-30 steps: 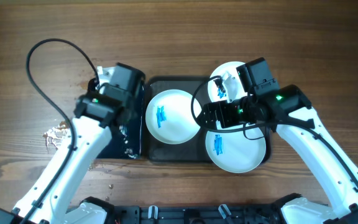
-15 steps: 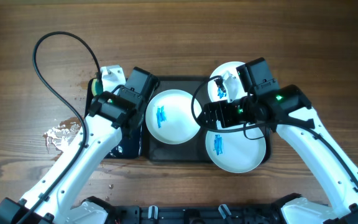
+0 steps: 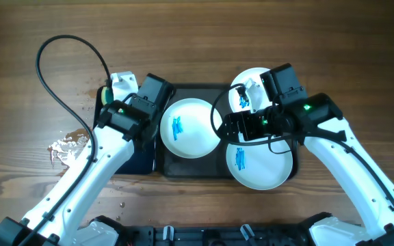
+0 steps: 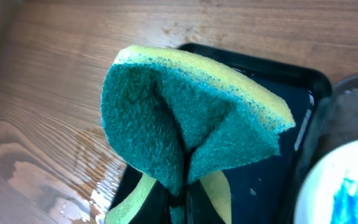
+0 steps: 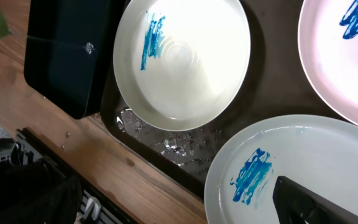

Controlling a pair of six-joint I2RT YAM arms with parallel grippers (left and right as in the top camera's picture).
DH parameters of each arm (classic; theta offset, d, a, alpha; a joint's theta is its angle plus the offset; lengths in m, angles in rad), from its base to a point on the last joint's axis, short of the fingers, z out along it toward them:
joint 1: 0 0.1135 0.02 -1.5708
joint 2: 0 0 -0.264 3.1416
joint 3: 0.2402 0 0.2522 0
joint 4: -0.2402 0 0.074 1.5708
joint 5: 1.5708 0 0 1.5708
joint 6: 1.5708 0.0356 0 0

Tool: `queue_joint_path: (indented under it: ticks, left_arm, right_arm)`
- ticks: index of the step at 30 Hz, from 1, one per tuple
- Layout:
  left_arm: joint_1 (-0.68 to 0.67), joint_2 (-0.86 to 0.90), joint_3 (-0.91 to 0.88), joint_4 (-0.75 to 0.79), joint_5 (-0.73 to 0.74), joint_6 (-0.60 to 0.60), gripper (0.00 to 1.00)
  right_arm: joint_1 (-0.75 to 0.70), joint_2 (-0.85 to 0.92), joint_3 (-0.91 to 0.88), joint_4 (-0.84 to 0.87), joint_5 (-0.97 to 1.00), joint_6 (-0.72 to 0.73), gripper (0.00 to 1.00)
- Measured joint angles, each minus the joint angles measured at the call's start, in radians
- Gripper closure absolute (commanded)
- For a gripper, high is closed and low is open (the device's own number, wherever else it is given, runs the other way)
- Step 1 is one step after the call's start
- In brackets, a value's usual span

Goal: Clean dirty plates on tray and stack at the side
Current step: 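Lift the sponge with the left gripper and move it over the plate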

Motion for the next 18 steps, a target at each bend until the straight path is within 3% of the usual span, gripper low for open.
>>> queue_joint_path:
  ticks: [7,8,10,12,18]
  left_arm:
    - [0.0,0.061,0.0,0.05,0.146,-0.003,0.96]
    - [0.001,0.087,0.0,0.051,0.161,-0.003,0.96]
    - [0.011,0.142,0.0,0.053,0.197,-0.003,0.96]
    - [0.034,0.192,0.0,0.053,0.233,-0.003,0.96]
    - [0.15,0.223,0.0,0.078,0.346,0.021,0.96]
  right_arm:
    - [0.0,0.0,0.0,-0.01,0.0,0.007,0.01]
    - [0.0,0.0,0.0,-0.013,0.0,0.007,0.28]
    - [0.0,0.0,0.0,-0.015,0.0,0.008,0.53]
    - [0.0,0.0,0.0,-0.016,0.0,0.011,0.96]
    - [0.0,0.0,-0.005,0.004,0.042,0.022,0.96]
